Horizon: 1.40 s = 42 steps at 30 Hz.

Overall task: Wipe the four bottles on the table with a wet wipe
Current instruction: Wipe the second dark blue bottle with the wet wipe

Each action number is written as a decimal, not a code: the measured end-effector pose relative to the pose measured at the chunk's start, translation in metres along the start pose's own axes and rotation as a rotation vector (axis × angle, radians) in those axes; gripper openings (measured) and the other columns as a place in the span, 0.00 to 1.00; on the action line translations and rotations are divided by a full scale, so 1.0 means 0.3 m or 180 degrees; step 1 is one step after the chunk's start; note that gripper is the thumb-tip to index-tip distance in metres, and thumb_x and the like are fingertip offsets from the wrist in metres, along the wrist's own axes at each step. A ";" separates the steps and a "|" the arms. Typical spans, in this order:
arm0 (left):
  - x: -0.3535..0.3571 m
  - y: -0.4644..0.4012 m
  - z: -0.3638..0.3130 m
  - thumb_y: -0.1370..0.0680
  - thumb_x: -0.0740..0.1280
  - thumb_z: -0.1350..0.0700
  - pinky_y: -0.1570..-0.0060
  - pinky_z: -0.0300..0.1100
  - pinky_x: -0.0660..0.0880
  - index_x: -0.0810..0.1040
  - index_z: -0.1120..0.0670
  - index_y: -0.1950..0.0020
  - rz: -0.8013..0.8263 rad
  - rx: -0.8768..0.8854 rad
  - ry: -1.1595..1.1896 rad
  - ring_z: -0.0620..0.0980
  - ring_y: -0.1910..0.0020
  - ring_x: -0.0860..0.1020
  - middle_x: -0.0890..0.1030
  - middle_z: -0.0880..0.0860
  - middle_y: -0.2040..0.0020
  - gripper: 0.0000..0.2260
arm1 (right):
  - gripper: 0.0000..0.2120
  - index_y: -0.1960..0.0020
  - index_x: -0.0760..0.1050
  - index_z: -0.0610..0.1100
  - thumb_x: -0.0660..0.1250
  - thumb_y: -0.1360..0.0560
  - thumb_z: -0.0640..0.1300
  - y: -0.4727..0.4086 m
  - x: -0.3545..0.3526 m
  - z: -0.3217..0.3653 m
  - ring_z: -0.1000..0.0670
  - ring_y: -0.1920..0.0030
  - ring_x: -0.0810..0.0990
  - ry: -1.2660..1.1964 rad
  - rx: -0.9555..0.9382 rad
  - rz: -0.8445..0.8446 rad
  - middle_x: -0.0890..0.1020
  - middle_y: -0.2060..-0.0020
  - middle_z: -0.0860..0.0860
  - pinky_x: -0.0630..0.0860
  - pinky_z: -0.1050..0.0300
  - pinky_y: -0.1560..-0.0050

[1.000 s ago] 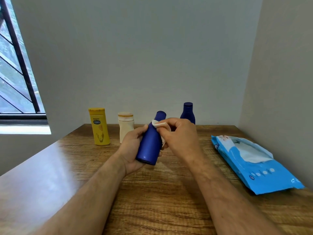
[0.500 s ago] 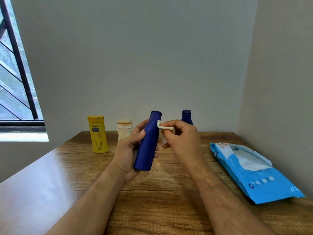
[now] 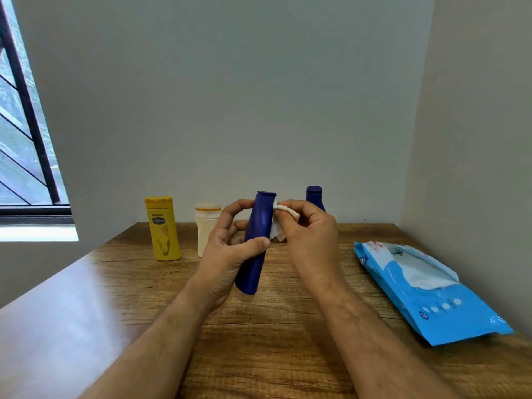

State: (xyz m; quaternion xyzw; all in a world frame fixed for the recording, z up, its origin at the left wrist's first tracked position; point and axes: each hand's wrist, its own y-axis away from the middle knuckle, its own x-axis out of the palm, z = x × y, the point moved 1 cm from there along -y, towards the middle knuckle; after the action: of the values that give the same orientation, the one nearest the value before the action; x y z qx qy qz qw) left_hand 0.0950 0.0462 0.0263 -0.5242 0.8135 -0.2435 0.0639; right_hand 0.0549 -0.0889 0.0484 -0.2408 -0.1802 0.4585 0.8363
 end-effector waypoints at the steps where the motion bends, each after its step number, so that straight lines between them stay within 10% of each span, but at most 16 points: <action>1: 0.002 0.001 0.000 0.33 0.76 0.61 0.52 0.45 0.80 0.75 0.40 0.35 -0.0040 0.0049 -0.0057 0.50 0.56 0.82 0.83 0.50 0.51 0.30 | 0.05 0.52 0.81 0.53 0.71 0.23 0.43 -0.002 0.000 0.000 0.61 0.55 0.81 0.0003 0.0015 -0.0031 0.83 0.59 0.59 0.79 0.66 0.60; 12: 0.010 0.012 0.015 0.30 0.80 0.53 0.52 0.33 0.79 0.67 0.34 0.35 -0.0852 0.1370 -0.2584 0.42 0.44 0.76 0.69 0.45 0.40 0.32 | 0.09 0.43 0.83 0.49 0.72 0.23 0.43 0.035 0.027 0.005 0.60 0.48 0.79 0.0696 -0.0962 -0.0028 0.82 0.51 0.57 0.79 0.70 0.50; 19: 0.010 0.009 0.012 0.31 0.80 0.57 0.56 0.38 0.82 0.70 0.39 0.36 -0.0677 0.1244 -0.1867 0.45 0.47 0.78 0.74 0.50 0.42 0.31 | 0.07 0.49 0.82 0.49 0.71 0.24 0.38 0.028 0.015 0.001 0.61 0.51 0.81 0.0179 -0.0408 -0.0151 0.83 0.55 0.58 0.81 0.66 0.56; 24: 0.013 0.015 0.011 0.31 0.80 0.58 0.56 0.38 0.81 0.70 0.41 0.35 -0.0696 0.1289 -0.1770 0.44 0.47 0.78 0.75 0.50 0.41 0.31 | 0.10 0.46 0.83 0.48 0.71 0.24 0.36 0.045 0.019 0.021 0.61 0.47 0.80 0.0493 -0.1051 0.0058 0.82 0.51 0.58 0.78 0.70 0.50; 30: 0.013 0.015 -0.003 0.30 0.79 0.60 0.55 0.41 0.82 0.72 0.41 0.35 -0.0535 0.1000 -0.1341 0.47 0.50 0.81 0.78 0.49 0.46 0.29 | 0.07 0.50 0.82 0.50 0.71 0.23 0.38 0.029 0.023 0.011 0.59 0.54 0.83 -0.0197 -0.0159 -0.0050 0.84 0.57 0.57 0.82 0.64 0.58; 42: 0.008 0.005 0.016 0.21 0.58 0.52 0.55 0.53 0.84 0.73 0.43 0.30 -0.0107 0.0308 -0.0477 0.56 0.49 0.84 0.83 0.45 0.43 0.19 | 0.07 0.50 0.82 0.48 0.69 0.22 0.38 0.030 0.019 0.011 0.58 0.57 0.84 -0.0432 0.0072 -0.0047 0.85 0.56 0.55 0.78 0.69 0.65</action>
State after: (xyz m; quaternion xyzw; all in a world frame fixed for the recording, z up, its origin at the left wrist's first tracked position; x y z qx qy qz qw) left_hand 0.0945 0.0431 0.0218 -0.5509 0.7848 -0.2438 0.1457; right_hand 0.0499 -0.0791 0.0465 -0.1983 -0.2330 0.4695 0.8282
